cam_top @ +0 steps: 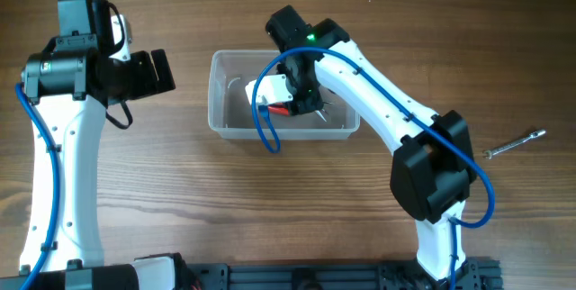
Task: Pack container
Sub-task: 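Place the orange-black pliers into the container with the right gripper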
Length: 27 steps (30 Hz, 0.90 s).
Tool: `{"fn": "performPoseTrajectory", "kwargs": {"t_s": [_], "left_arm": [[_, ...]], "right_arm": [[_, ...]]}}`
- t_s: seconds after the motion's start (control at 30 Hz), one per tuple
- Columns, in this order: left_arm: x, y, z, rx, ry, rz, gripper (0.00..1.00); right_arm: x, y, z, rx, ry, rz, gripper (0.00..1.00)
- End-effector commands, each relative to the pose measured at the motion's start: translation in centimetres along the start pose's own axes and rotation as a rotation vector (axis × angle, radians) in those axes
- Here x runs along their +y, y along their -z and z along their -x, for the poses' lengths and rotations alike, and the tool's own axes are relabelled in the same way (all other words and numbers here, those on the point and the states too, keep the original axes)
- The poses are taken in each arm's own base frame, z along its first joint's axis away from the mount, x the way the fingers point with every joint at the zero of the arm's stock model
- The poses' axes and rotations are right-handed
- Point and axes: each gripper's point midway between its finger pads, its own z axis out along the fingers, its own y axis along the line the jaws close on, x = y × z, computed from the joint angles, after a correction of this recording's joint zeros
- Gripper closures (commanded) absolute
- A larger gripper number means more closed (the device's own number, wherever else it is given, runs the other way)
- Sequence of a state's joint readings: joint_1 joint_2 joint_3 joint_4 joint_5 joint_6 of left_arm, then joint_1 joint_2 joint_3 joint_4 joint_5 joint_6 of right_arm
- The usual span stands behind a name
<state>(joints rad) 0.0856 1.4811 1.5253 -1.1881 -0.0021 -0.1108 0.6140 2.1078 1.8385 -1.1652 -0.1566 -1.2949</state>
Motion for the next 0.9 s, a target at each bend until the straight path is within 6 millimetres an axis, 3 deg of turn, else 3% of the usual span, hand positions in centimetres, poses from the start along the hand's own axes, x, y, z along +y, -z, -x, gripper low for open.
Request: {"fn": "performPoseTrajectory", "kwargs": {"t_s": [0.0,0.13,0.3,0.53,0.6,0.67,0.77,0.87], "left_arm": [[-0.1,0.1,0.2,0.001,0.006,-0.01,0.0],[-0.1,0.1,0.2,0.001,0.006,-0.01,0.0],[-0.1,0.1,0.2,0.001,0.006,-0.01,0.0],[-0.1,0.1,0.2,0.001,0.006,-0.01,0.0],[-0.1,0.1,0.2,0.002,0.006,-0.01,0.0],[-0.1,0.1,0.2,0.002,0.006,-0.01,0.0],[-0.1,0.1,0.2,0.002,0.006,-0.01,0.0],[-0.1,0.1,0.1,0.004,0.006,-0.009,0.0]], "right_arm": [[0.1,0.3,0.8,-0.061,0.097,0.005,0.96],[0.5,-0.8,1.0,-0.096,0.101,0.044,0.96],[1.6,-4.1,0.6,-0.105,0.076,0.144,0.95],[1.2,-4.9,0.6,-0.105,0.078,0.139,0.95],[1.2,-4.9,0.6,-0.105,0.075,0.14,0.91],[1.1,-5.0,0.6,-0.104,0.042,0.135,0.7],[0.5,-4.8,0.8,-0.105,-0.02,0.114,0.65],[-1.0,-2.6,1.5,-0.115,-0.13,0.053,0.62]]}}
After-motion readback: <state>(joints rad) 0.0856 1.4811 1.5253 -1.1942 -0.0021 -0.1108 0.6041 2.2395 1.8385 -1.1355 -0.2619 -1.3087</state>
